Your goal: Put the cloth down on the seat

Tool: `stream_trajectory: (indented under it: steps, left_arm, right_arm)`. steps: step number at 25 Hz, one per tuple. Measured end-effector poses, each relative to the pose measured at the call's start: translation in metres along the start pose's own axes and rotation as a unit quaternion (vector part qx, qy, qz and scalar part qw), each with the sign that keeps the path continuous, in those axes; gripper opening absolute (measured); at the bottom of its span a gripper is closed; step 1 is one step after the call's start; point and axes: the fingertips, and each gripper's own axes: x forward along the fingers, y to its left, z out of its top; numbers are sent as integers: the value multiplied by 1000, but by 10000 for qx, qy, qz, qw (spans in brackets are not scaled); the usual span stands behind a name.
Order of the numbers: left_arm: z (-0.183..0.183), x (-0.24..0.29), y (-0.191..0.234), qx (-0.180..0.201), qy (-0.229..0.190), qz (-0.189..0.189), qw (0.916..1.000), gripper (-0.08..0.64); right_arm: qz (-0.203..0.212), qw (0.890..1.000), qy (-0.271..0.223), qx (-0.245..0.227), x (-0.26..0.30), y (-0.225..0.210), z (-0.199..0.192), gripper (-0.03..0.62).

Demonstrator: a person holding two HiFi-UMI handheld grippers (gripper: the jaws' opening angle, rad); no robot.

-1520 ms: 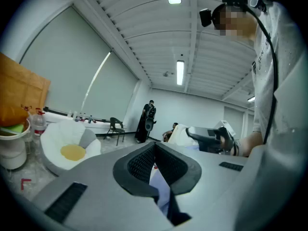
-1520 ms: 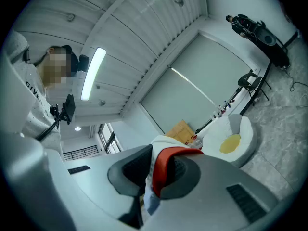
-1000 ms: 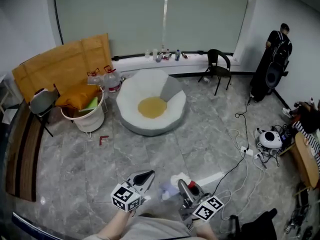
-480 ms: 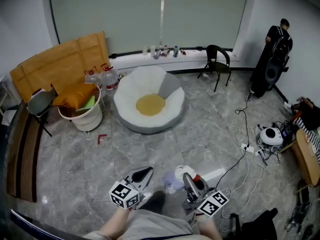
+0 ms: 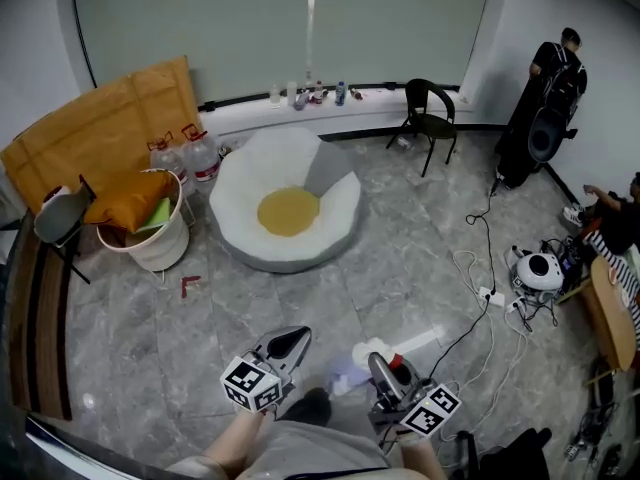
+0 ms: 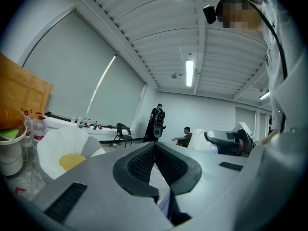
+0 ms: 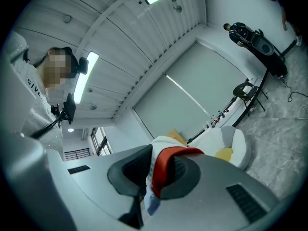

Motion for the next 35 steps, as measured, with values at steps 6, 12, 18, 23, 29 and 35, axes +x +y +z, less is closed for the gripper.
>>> stream_trajectory:
  steps: [6,12,18,23,29,35]
  left_arm:
    - [23,62,62,-63,-2,-37,10000,14]
    - [33,106,112,-134,-4,-71,9999,14]
    - [43,132,141,-186,-114,84,9997,14]
    - [51,149,164,-236,-157,316,9991,14]
    - [63,182,197,-210,-268,777,9964,14]
    - [71,226,220,-240,-391,1173,9920,14]
  right_arm:
    - [96,9999,-14,129,55,-50,29,44]
    - [145,9998,29,99,106,-92,49,44]
    - [210,9997,145,-19,147,-123,68,46]
    - [436,9986,282,-65,184,-146,86,44]
    - [955,9935,624,-21,223,-188,106,44]
    - [1686,9808,948,232,245,-214,129,46]
